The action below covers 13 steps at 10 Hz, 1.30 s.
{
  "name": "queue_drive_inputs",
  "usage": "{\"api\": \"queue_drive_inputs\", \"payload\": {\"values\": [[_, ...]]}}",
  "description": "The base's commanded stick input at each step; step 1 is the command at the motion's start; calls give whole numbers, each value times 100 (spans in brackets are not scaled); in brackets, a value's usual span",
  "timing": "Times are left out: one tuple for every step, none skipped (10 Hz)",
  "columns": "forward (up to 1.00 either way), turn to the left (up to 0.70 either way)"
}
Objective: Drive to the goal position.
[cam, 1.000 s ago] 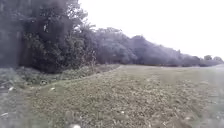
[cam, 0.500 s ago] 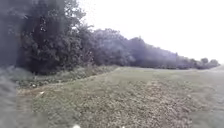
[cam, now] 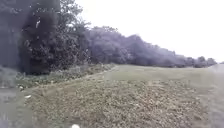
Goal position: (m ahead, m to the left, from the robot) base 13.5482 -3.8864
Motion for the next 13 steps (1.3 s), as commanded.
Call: {"api": "queue_drive_inputs", "payload": {"values": [[60, -15], [60, -15], [60, -15], [60, -15], [60, -15], [60, -15], [60, -15], [60, -15], [60, -15], [60, -15], [60, -15], [60, -15], [60, -15]]}}
